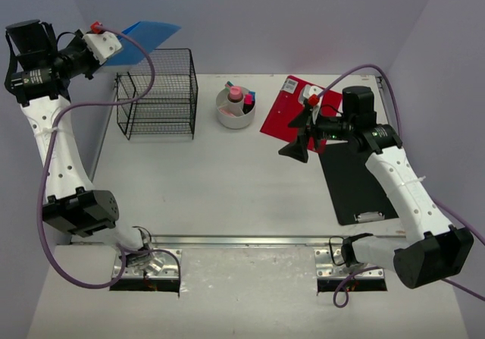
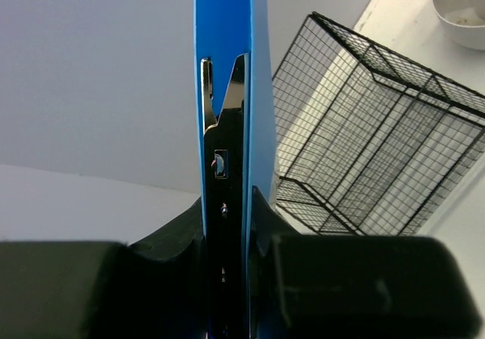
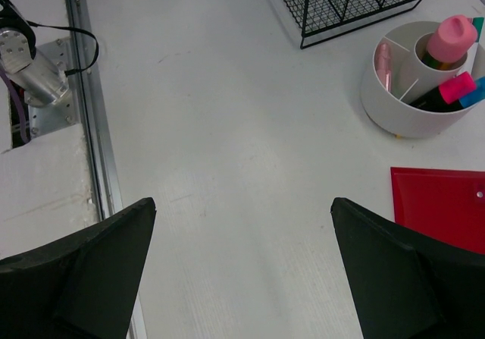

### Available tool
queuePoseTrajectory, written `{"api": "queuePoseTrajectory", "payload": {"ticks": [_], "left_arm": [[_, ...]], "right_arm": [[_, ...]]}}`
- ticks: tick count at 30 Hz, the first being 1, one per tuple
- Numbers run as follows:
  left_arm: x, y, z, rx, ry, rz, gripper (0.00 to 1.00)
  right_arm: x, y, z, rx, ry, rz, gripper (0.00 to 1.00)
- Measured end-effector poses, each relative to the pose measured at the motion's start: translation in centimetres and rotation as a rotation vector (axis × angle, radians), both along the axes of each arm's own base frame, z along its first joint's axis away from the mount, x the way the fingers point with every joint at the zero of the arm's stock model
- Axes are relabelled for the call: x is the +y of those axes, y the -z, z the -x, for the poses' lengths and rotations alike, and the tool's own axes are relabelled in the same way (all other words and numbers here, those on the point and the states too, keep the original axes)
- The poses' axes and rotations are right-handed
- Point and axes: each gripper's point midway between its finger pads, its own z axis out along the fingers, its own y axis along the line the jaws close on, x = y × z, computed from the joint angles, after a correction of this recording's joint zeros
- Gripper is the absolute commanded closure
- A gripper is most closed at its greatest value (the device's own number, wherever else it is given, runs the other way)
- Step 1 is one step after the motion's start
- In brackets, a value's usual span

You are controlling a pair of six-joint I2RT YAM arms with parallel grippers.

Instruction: Organize the desk

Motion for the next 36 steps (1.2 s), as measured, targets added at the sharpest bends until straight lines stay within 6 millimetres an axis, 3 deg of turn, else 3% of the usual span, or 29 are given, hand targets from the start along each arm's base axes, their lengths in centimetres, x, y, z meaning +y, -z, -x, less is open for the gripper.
{"api": "queuePoseTrajectory", "payload": {"ticks": [5, 8, 22, 36], "left_arm": [[1.1, -1.3, -0.8, -0.057, 0.053, -0.038, 1.0], [1.0, -1.1, -1.0, -0.066, 0.083, -0.065, 1.0], [1.6, 4.7, -1.3, 0.079, 0.151, -0.131, 1.0], [3.3, 6.8, -2.0, 0.119, 0.131, -0.243, 1.0]], "right_arm": [[-0.1, 0.2, 0.0, 0.0, 0.004, 0.006, 0.01], [-0.1, 0.2, 0.0, 0.0, 0.004, 0.006, 0.01], [-0.2, 0.7, 0.0, 0.007, 0.005, 0.012, 0.01], [-0.2, 0.7, 0.0, 0.007, 0.004, 0.012, 0.01]]}}
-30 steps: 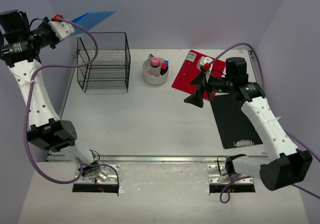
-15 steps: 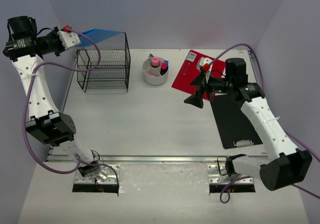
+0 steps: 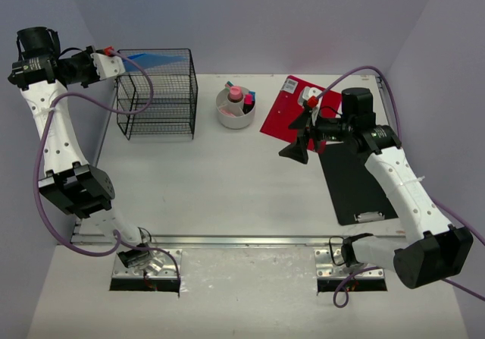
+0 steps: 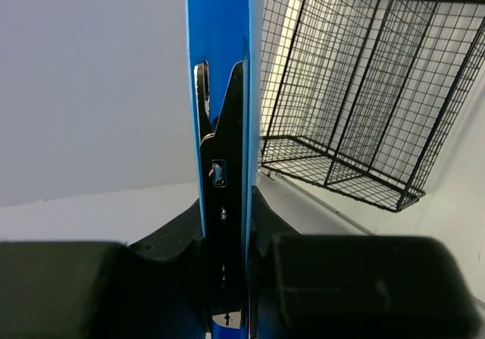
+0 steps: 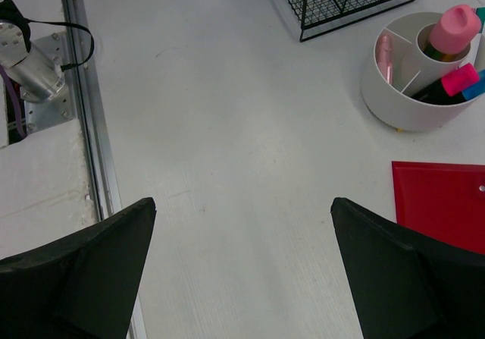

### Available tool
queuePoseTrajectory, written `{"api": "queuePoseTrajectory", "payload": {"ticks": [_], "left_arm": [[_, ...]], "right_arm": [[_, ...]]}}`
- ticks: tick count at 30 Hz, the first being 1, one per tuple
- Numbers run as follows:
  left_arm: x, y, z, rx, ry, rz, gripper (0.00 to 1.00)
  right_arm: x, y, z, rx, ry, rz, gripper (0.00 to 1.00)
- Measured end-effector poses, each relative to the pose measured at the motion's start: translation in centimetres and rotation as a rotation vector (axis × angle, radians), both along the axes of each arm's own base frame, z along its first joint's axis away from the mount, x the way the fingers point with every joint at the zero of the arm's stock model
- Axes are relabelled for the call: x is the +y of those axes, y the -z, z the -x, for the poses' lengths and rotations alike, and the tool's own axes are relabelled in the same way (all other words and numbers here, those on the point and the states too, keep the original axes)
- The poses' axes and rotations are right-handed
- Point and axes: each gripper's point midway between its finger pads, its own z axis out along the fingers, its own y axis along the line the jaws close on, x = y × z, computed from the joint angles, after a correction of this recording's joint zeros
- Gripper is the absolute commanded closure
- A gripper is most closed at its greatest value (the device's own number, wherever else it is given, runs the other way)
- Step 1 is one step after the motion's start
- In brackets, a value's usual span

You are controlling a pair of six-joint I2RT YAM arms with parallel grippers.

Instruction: Organize the desk

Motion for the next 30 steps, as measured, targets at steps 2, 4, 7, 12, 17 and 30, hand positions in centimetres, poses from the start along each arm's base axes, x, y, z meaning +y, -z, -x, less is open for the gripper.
{"api": "queuePoseTrajectory", "payload": {"ticks": [2, 4, 7, 12, 17, 30], "left_arm": [[0.1, 0.1, 0.1, 0.004, 0.0, -0.011, 1.0], [0.2, 0.2, 0.1, 0.004, 0.0, -0.022, 1.0], [0.1, 0.2, 0.0, 0.006, -0.002, -0.03, 1.0], [-0.5, 0.4, -0.4, 0.02, -0.013, -0.036, 1.0], [-1.6, 0.4, -1.0, 0.026, -0.022, -0.047, 1.0], [-2.4, 2.1, -2.8, 0.072, -0.063, -0.097, 1.0]], "right_arm": [[0.0, 0.0, 0.0, 0.0, 0.0, 0.0, 0.01], [0.0, 0.0, 0.0, -0.001, 0.0, 0.0, 0.01], [0.0, 0.0, 0.0, 0.0, -0.001, 0.0, 0.01], [0.0, 0.0, 0.0, -0.001, -0.001, 0.0, 0.01], [0.0, 0.0, 0.0, -0.003, -0.001, 0.001, 0.01], [-0.1, 0.2, 0.1, -0.008, -0.008, 0.011, 0.01]]}}
